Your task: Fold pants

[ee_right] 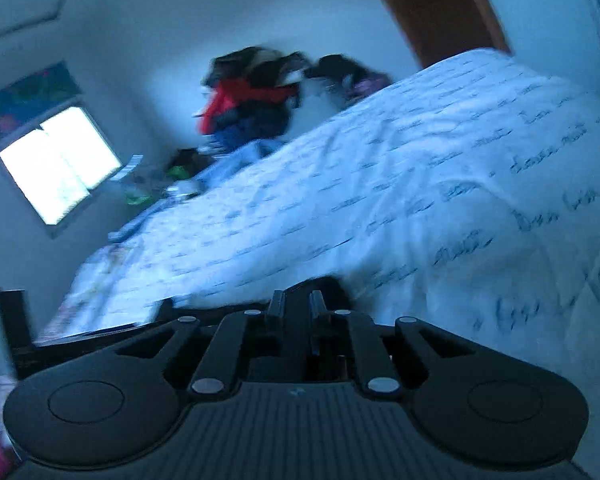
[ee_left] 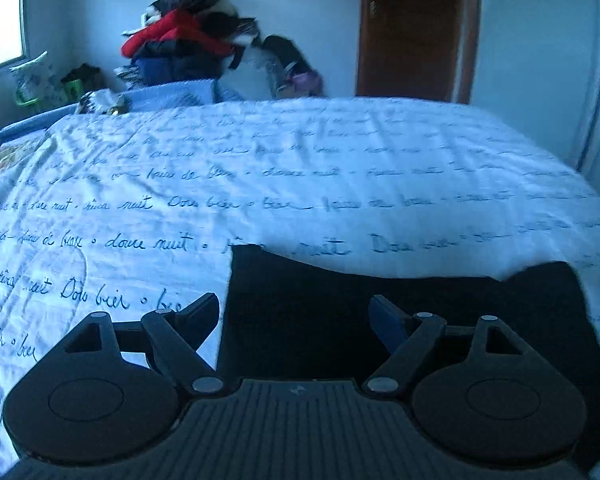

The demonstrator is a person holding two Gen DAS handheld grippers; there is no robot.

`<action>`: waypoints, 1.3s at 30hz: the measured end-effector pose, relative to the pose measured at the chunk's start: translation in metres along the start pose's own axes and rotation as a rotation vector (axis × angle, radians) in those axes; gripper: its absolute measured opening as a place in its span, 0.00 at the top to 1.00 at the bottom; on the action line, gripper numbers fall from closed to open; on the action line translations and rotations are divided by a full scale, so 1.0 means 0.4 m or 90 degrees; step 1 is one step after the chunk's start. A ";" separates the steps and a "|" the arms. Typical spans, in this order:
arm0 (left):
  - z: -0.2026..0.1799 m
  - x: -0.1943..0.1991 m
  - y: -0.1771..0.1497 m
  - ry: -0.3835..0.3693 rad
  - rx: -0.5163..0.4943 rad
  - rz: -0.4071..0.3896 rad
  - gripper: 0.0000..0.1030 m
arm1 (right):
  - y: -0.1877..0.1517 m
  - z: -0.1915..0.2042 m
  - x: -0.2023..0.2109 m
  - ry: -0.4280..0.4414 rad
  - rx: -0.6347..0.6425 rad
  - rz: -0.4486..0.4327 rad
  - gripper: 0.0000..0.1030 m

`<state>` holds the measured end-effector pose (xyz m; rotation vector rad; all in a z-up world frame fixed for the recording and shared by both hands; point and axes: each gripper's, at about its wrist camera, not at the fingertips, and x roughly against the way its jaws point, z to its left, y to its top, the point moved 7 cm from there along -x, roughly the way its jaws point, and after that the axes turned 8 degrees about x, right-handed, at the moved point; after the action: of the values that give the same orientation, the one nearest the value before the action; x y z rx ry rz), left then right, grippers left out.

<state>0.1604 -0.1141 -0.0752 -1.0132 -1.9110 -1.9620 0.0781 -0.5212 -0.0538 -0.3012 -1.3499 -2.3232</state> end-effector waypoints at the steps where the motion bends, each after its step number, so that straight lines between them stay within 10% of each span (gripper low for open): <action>1: -0.005 0.010 -0.009 -0.010 -0.001 0.002 0.19 | -0.009 0.012 0.017 0.028 -0.011 0.004 0.84; 5: -0.012 0.038 -0.047 -0.029 0.010 0.016 0.19 | -0.066 0.026 0.056 0.096 -0.070 0.042 0.36; 7: -0.014 0.049 -0.065 -0.041 0.014 0.020 0.19 | -0.090 0.026 0.069 0.102 -0.075 0.048 0.36; 17: -0.019 0.052 -0.096 -0.024 -0.006 0.017 0.18 | -0.142 0.045 0.032 0.103 -0.044 0.092 0.39; 18: -0.022 0.052 -0.099 -0.020 -0.012 0.016 0.19 | -0.148 0.034 0.020 0.105 -0.060 0.095 0.44; 20: -0.021 0.055 -0.103 -0.018 -0.023 0.014 0.19 | -0.152 0.032 0.016 0.069 -0.039 0.094 0.87; 22: -0.021 0.060 -0.107 -0.025 -0.031 0.017 0.20 | -0.159 0.041 0.028 0.039 0.010 0.094 0.92; 34: -0.045 0.089 -0.108 -0.053 -0.033 0.015 0.19 | -0.087 0.124 0.073 -0.037 0.136 0.044 0.90; 39: -0.056 0.082 -0.127 -0.033 -0.048 0.025 0.18 | -0.119 0.165 -0.016 -0.039 0.205 0.106 0.90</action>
<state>0.0989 -0.1188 -0.0939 -1.1224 -1.8420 -2.0181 0.0595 -0.4419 -0.0597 -0.3688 -1.6334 -1.9402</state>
